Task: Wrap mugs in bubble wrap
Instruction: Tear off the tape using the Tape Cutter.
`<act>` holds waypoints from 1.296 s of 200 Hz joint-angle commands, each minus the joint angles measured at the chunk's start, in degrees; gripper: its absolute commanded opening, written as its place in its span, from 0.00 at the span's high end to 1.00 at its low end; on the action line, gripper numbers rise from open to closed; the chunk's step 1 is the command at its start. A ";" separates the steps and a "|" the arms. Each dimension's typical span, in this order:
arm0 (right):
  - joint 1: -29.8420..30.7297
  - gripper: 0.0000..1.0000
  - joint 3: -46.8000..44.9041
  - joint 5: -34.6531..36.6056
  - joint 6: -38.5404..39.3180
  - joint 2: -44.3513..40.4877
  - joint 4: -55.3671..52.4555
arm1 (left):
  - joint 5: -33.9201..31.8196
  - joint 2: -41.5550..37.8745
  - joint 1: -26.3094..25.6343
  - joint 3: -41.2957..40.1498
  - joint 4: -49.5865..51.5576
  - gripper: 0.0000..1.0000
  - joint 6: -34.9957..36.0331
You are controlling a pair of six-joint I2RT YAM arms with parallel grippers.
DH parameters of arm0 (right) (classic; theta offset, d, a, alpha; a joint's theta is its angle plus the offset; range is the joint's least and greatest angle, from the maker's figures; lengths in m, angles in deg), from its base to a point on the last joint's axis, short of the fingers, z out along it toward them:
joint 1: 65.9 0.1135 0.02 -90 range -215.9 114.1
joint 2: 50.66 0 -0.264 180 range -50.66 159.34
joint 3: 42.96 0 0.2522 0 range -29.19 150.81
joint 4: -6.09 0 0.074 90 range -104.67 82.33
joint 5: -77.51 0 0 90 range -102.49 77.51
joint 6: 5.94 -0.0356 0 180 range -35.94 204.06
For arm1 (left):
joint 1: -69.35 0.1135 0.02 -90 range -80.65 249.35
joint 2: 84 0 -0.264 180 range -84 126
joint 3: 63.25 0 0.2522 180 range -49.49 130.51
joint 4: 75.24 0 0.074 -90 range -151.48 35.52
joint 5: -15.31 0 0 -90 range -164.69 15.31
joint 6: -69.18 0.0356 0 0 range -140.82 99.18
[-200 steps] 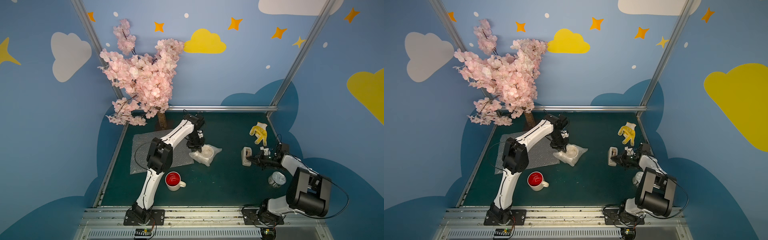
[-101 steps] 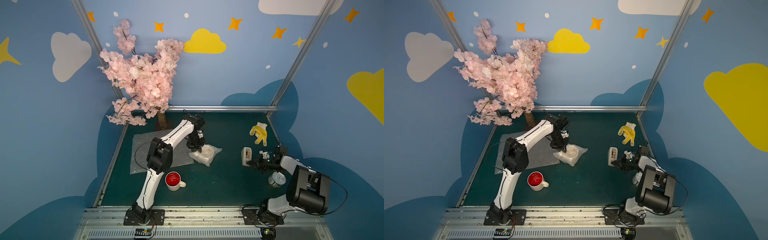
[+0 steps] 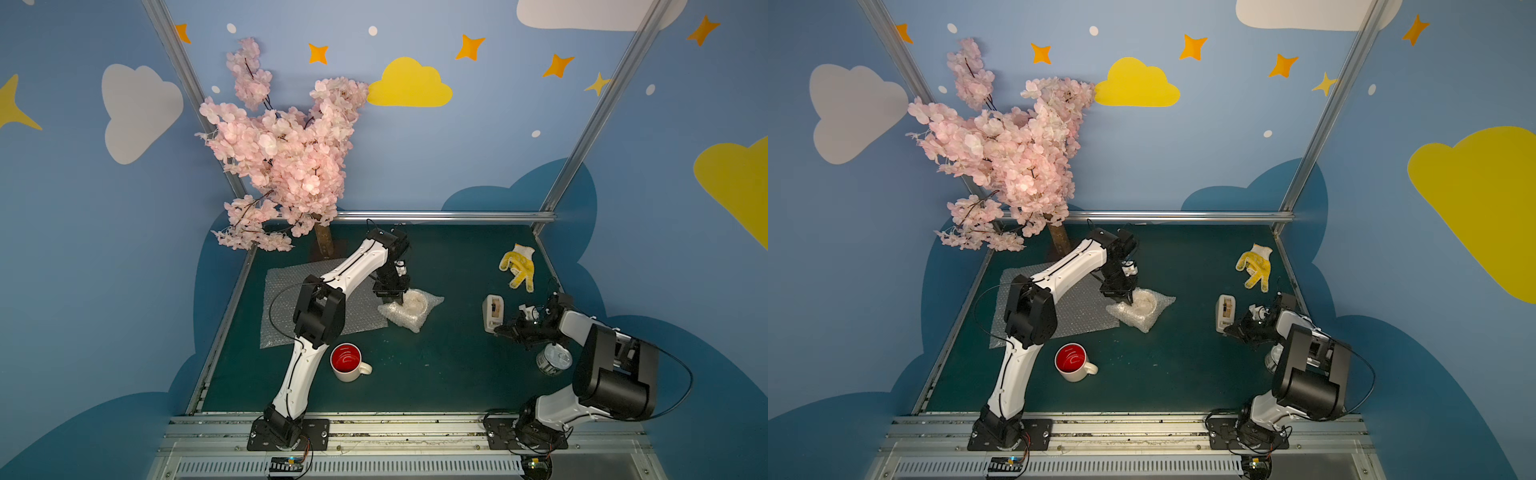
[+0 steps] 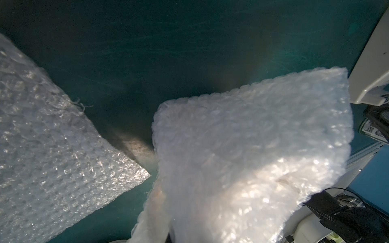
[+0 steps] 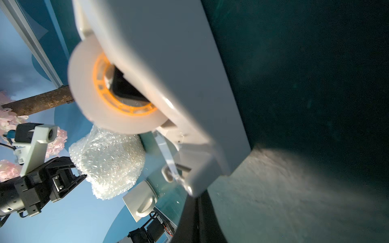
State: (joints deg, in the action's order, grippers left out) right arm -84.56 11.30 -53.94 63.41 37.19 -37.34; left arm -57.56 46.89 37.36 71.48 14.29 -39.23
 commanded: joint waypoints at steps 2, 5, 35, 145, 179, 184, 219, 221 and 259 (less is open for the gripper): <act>0.04 1.00 -0.19 1.70 0.06 2.08 -1.24 | 2.76 -0.28 -0.77 -0.50 -0.88 0.97 0.13; 0.10 1.00 -0.15 1.76 0.00 2.20 -1.14 | 2.75 -0.27 -0.79 -0.54 -0.93 0.97 0.13; 0.55 1.00 0.11 2.82 -0.26 3.35 -1.07 | 2.93 0.15 -0.80 -0.10 -0.71 0.97 0.13; 3.39 1.00 3.18 15.07 0.57 3.80 -5.69 | 2.69 0.75 -0.84 0.87 -0.36 0.97 0.13; 4.59 1.00 4.49 16.28 -0.19 3.61 -5.57 | 2.81 0.77 -0.97 0.96 -0.27 0.97 0.16; 4.57 1.00 4.59 15.69 -0.09 3.56 -5.30 | 2.79 0.82 -0.97 0.98 -0.27 0.97 0.13; 5.29 1.00 6.44 11.98 0.17 -1.32 -7.90 | 2.75 0.77 -1.02 1.02 -0.18 0.97 0.20; 5.29 1.00 6.55 11.67 0.17 -1.69 -8.11 | 2.74 0.77 -0.98 1.02 -0.18 0.97 0.15; 7.69 1.00 10.68 5.63 1.57 -8.11 -13.33 | 2.87 1.27 -1.03 1.72 -0.08 0.97 0.00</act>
State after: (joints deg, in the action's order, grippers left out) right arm -78.52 18.60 -43.43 63.57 32.82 -45.91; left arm -57.54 46.92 37.34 71.68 14.38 -39.23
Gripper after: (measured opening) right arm 0.046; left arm 0.123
